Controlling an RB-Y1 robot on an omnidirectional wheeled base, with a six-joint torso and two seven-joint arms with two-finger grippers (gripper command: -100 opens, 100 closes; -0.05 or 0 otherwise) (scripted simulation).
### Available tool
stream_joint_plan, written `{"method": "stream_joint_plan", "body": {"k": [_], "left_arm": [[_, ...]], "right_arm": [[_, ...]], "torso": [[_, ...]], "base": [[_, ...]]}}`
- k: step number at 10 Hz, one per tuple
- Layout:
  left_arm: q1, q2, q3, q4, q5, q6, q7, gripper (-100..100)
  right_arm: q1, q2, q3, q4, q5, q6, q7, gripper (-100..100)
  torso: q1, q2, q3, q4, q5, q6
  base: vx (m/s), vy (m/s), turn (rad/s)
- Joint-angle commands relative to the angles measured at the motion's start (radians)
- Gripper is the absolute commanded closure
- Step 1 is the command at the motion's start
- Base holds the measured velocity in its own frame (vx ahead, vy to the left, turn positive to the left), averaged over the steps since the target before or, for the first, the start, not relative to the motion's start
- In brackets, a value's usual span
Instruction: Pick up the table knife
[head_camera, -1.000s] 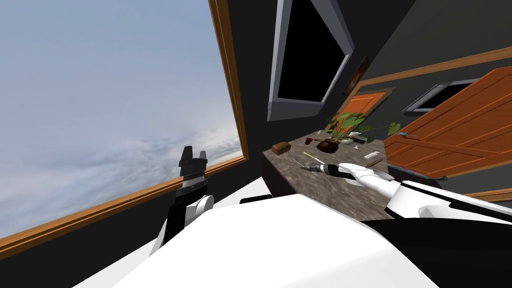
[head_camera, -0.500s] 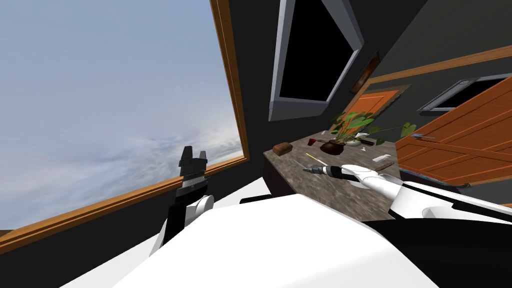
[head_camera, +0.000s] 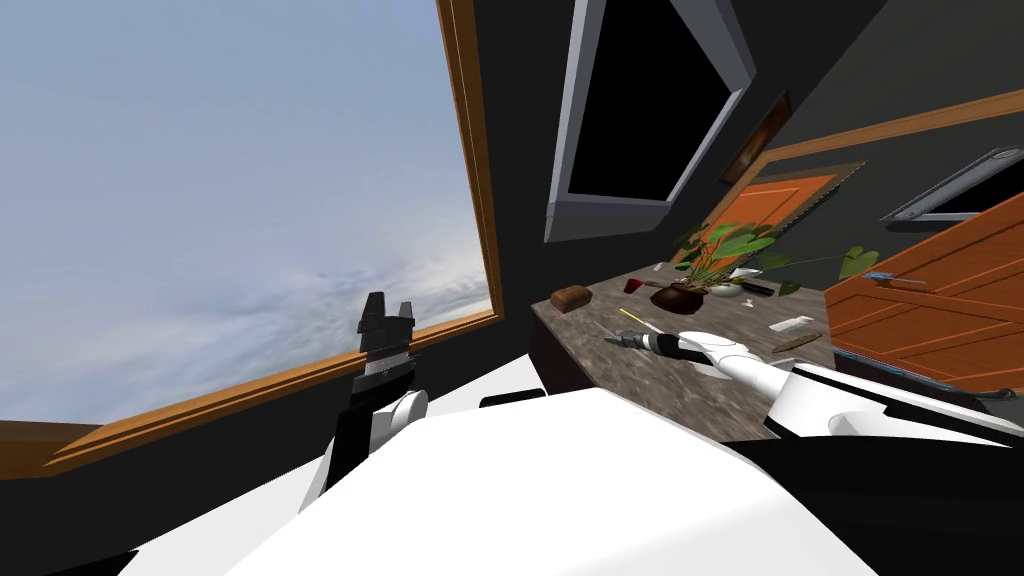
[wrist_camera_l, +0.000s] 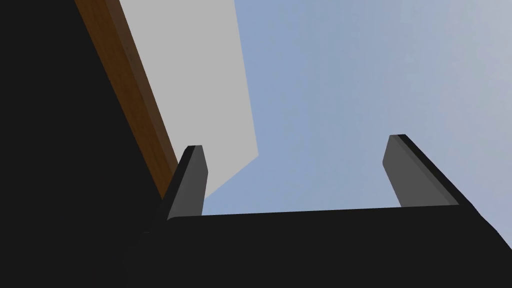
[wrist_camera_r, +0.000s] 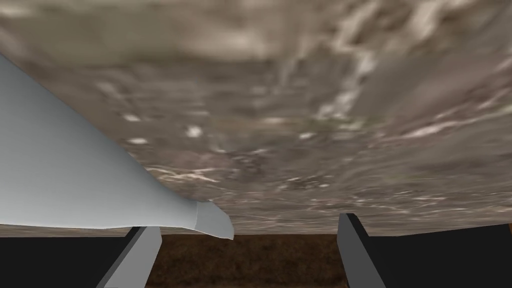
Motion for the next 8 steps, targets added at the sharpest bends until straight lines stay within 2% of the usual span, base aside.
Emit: {"method": "stream_joint_plan", "body": {"k": [1,5,6,7,8], "left_arm": [[0.000,0.000,0.000,0.000,0.000,0.000,0.000,0],[0.000,0.000,0.000,0.000,0.000,0.000,0.000,0],[0.000,0.000,0.000,0.000,0.000,0.000,0.000,0],[0.000,0.000,0.000,0.000,0.000,0.000,0.000,0],[0.000,0.000,0.000,0.000,0.000,0.000,0.000,0]], "right_arm": [[0.000,0.000,0.000,0.000,0.000,0.000,0.000,100],[0.000,-0.001,-0.001,0.000,0.000,-0.001,0.000,100],[0.000,-0.001,-0.001,0.000,0.000,0.000,0.000,0],[0.008,-0.027,0.000,-0.018,-0.001,-0.032,0.006,100],[0.011,-0.035,0.000,-0.025,-0.001,-0.042,0.008,100]], "torso": [[0.000,0.000,0.000,0.000,0.000,0.000],[-0.002,0.000,0.000,0.000,-0.001,0.000],[-0.002,0.000,0.000,-0.001,-0.002,0.000],[-0.002,-0.001,-0.001,-0.001,-0.002,0.000],[-0.005,0.001,0.000,0.000,-0.001,0.003]], "base": [[0.000,0.000,0.000],[0.001,-0.001,-0.001],[0.000,0.000,0.000],[0.002,-0.051,-0.184],[0.014,-0.060,-0.196]]}}
